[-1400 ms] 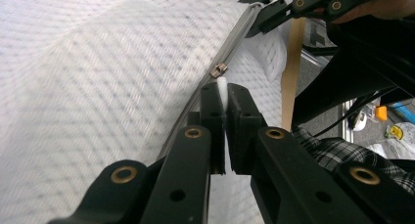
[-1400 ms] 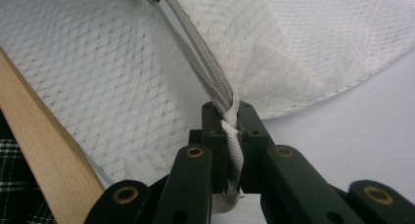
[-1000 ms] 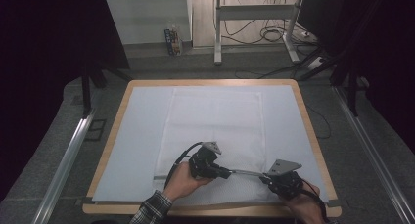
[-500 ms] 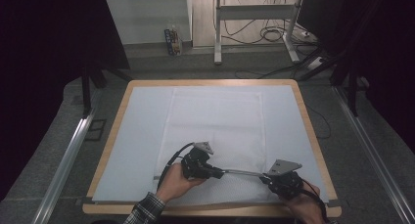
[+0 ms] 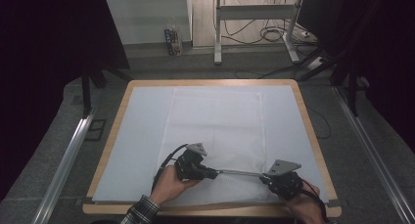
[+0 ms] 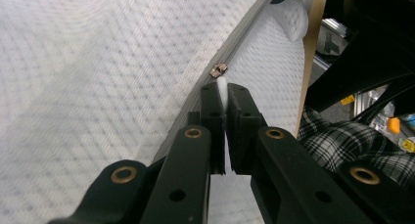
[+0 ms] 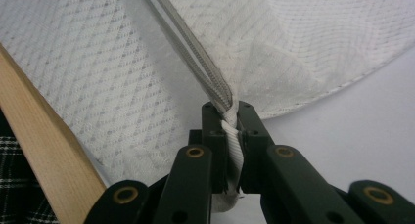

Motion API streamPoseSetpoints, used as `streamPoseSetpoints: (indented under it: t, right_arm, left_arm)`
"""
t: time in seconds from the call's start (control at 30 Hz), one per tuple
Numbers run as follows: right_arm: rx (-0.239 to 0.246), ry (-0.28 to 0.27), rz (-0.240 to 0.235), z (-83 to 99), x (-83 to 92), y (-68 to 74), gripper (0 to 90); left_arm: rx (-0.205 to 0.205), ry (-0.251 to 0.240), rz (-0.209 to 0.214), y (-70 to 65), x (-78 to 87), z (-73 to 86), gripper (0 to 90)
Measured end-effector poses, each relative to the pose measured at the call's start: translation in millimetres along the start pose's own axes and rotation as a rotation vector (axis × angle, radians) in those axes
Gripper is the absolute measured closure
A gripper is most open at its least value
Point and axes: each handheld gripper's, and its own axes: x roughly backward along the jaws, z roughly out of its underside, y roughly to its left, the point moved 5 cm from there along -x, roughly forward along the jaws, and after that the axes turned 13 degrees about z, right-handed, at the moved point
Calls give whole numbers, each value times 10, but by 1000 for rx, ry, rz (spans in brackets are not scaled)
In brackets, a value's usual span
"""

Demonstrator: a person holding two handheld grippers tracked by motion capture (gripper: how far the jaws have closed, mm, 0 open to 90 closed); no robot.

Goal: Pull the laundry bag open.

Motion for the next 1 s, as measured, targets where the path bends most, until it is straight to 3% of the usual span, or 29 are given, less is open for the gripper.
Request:
streamPoseSetpoints:
  t: [0.43,1.0]
  right_arm:
    - [-2,-9,6,-5,4,6,843]
    - [-8,-5,9,6,4,-3,842]
  left_arm:
    - [16,-33,-2,28,113,126,873]
    - [60,-66,-59,61,380,386,872]
